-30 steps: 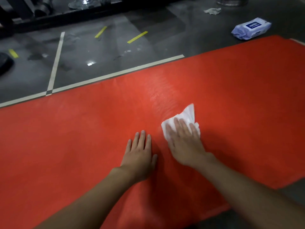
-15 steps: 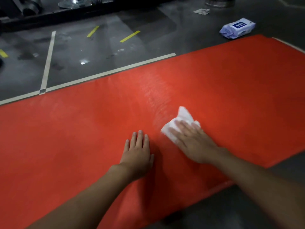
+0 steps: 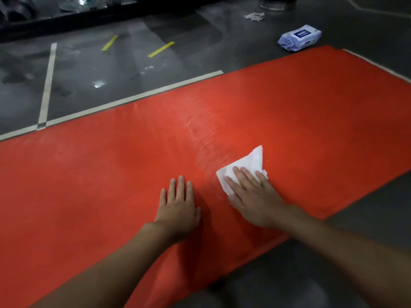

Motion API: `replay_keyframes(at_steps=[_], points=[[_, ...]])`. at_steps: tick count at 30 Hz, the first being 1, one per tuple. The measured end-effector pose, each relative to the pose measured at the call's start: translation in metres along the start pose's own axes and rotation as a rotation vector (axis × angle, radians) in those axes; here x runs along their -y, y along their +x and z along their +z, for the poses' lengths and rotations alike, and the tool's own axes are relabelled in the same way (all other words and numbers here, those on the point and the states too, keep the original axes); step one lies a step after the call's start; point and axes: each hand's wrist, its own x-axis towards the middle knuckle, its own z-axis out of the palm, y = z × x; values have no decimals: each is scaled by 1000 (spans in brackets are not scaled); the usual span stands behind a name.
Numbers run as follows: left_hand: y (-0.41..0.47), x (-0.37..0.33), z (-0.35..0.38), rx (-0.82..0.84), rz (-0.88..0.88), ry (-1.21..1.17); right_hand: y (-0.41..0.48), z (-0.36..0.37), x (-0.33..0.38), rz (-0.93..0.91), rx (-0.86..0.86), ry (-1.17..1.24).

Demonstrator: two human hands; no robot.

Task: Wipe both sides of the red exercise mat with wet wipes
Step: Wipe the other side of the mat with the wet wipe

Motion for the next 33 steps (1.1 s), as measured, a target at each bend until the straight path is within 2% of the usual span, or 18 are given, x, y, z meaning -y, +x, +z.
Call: replay_keyframes(at_steps=[3,7,8,10,12,13,16,17,19,21,22,25,26,28,30,31,33], points=[[3,0,4,-15,-1,19,13,-10,-18,110,-108,70],[3,-1,9,-30,-9,23,17,0,2,117,-89,27],[4,-2,11,-30,-16,24,13,4,11,91,-97,2],[6,-6,13,-30,-30,38,1,7,19,-82,-67,-16],[7,-6,13,-30,-24,52,-1,5,2,-205,-49,-76],[7,-4,14,-33,-17,53,4,2,-11,-159,-42,-82],[4,3,14,-49,-2,36,13,-2,-17,173,-95,-19],[2,2,13,-52,-3,31,9,5,-5,160,-113,-19],[0,-2,9,-44,-6,23,-10,15,16,-56,-69,-21],[0,-2,4,-30,0,15,-23,12,2,-208,-5,-55],[-2,-1,3,-22,10,15,-21,8,-11,-182,-19,-66],[-10,4,5,-13,47,35,-20,-1,-6,126,-62,-45],[-13,4,5,-14,51,42,-23,5,10,121,-79,-25],[-17,3,4,-16,49,42,-41,15,36,-101,-39,-18],[-19,3,3,-8,54,25,-53,12,21,-243,-2,-39],[-21,3,5,-6,63,20,-50,9,6,-208,-16,-32],[-29,5,11,-12,80,36,-48,3,-2,23,-26,-9]])
